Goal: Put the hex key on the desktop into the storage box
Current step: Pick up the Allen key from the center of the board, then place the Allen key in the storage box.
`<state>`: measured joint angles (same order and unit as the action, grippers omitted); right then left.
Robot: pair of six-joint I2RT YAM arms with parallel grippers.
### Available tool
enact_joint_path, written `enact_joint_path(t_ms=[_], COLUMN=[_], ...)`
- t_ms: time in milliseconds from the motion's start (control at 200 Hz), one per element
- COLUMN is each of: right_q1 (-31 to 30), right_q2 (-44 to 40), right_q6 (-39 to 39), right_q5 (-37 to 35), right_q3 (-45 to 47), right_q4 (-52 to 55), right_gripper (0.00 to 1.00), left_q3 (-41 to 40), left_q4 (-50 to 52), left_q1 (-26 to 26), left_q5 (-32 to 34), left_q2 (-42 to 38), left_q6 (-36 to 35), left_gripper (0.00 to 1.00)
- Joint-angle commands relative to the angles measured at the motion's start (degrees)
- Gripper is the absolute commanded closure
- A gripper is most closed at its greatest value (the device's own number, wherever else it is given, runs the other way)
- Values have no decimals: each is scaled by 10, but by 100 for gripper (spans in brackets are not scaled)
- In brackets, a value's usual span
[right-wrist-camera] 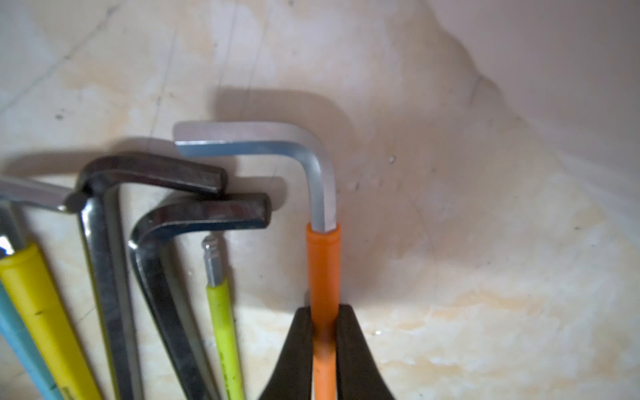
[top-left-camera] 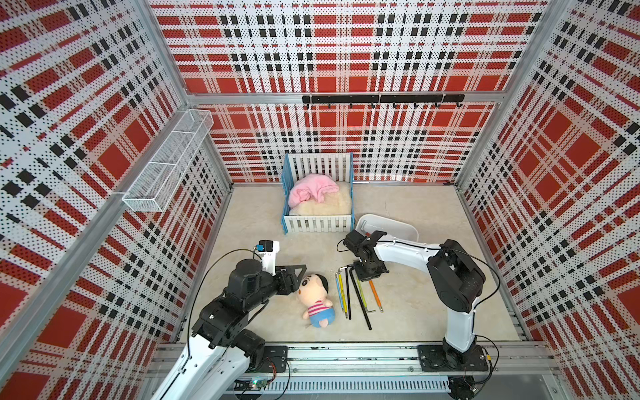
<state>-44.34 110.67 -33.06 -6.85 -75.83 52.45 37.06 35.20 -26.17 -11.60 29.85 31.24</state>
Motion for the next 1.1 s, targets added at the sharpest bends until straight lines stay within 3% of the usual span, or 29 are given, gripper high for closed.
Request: enact_joint_path(t_ms=[0,276,521,772,1092], right_q1=[3,4,19,89,182], right_q2=[-14,-44,-97,-139,-132], right_q6=[-7,9,82,193,368], right_q5=[-18,-25,-46,-95,-102], right_q3=[-20,-39,-88,-152,-180], right_q4=[19,48,80,88,-16], right_gripper=[100,100,100,100,100], left_q3=[10,11,11,11,11], left_q4=[-5,-5,-5,-5,-4], left_q1=[3,3,3,3,3], left_q5=[1,-1,-4,-4,-4], left_q2=[-3,0,3,1,-1], left_q6=[-4,-6,-7,-7,-7], left_gripper=[32,32,32,32,32])
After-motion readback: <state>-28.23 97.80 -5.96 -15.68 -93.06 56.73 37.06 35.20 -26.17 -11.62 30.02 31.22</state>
